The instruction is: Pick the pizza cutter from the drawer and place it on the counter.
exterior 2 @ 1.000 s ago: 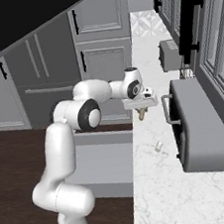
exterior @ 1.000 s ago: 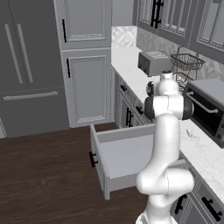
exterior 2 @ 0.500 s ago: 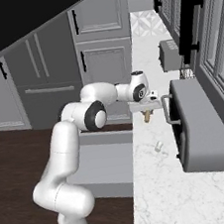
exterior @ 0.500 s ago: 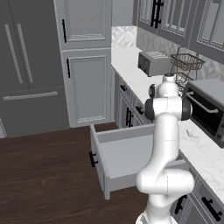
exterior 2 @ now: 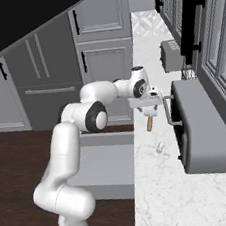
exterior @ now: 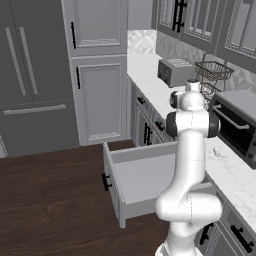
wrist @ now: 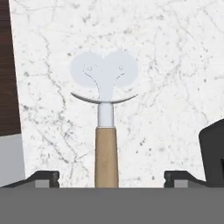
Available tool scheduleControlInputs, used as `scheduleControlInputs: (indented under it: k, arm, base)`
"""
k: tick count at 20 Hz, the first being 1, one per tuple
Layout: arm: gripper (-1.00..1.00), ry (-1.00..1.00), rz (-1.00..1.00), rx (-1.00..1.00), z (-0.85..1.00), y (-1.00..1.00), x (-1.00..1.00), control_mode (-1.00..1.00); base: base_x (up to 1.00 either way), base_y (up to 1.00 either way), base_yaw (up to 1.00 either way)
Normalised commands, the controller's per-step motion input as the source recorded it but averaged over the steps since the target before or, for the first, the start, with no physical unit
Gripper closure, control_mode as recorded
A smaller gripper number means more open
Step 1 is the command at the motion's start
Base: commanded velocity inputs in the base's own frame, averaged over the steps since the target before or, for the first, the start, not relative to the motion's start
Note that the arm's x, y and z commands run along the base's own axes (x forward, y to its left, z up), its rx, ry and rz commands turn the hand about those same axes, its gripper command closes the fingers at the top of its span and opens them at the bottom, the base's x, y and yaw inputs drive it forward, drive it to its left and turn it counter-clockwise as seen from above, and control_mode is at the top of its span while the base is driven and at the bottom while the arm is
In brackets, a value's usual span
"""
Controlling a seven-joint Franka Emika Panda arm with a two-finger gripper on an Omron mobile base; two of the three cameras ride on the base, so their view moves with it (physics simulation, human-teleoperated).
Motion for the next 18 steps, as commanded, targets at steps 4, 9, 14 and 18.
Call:
scheduleControlInputs:
  k: [4, 9, 14, 18]
  arm:
    - [-1.0, -0.19, 0.0, -0.08, 0.98, 0.91, -0.62, -1.0]
    - [-1.0, -0.22, 0.0, -0.1, 0.42, 1.0, -0.91, -1.0]
    - [-1.0, -0.18, 0.01, -0.02, 0.01, 1.0, -1.0, -1.0]
    - [-1.0, -0.17, 0.13, 0.0, 0.0, 0.87, -1.0, -1.0]
  base:
    - [0.0, 0.0, 0.0]
    - [0.0, 0.0, 0.0]
    - [0.0, 0.0, 0.0]
    - [0.0, 0.0, 0.0]
